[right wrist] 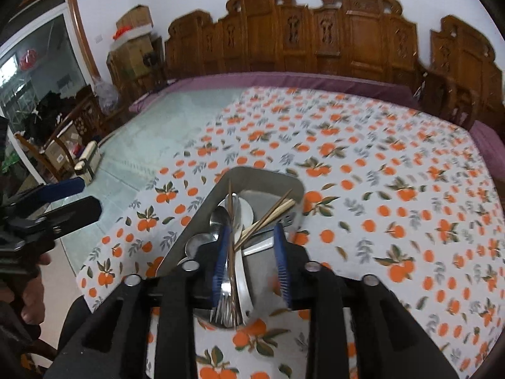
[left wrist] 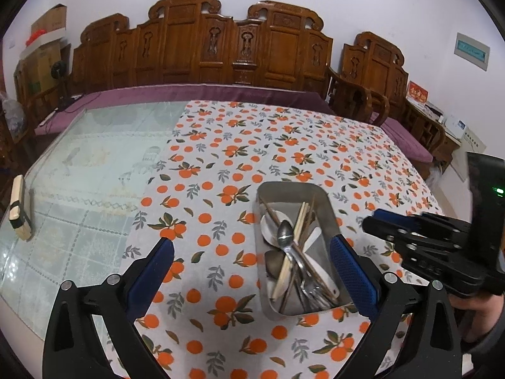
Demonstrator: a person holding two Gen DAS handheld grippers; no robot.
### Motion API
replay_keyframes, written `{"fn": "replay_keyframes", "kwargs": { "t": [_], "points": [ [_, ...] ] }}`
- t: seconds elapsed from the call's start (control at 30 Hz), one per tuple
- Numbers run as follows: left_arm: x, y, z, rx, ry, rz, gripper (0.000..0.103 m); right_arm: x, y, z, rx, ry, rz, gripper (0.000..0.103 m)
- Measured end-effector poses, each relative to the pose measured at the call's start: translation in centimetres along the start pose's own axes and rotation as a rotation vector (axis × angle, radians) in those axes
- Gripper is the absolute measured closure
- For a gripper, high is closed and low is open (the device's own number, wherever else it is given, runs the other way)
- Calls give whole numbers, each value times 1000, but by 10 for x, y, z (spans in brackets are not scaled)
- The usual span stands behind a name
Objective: Organize utensils
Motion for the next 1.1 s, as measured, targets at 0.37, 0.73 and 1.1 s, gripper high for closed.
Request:
{"fn": "replay_keyframes", "kwargs": {
  "t": [0.37, 0.73, 1.1],
  "points": [
    [-36, -20, 43, 57, 35, 36, 8, -93, -31, 12, 24, -110, 130, 12],
    [-78, -50, 77, 71, 4, 76, 8, -166, -69, 24, 57, -241, 208, 3],
    [-131, -53, 109, 113, -2, 155, 8, -228, -72, 18, 68, -295, 294, 3]
  ]
}}
Point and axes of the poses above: each gripper's, at about its wrist camera, not at the fingertips, and x roughly the way its jaws point, z to its right, y to its top, the point moved 6 cm from there along x, roughly the way its jaws point, and after that the axes turned 8 degrees about -x, right-handed, at the moved point
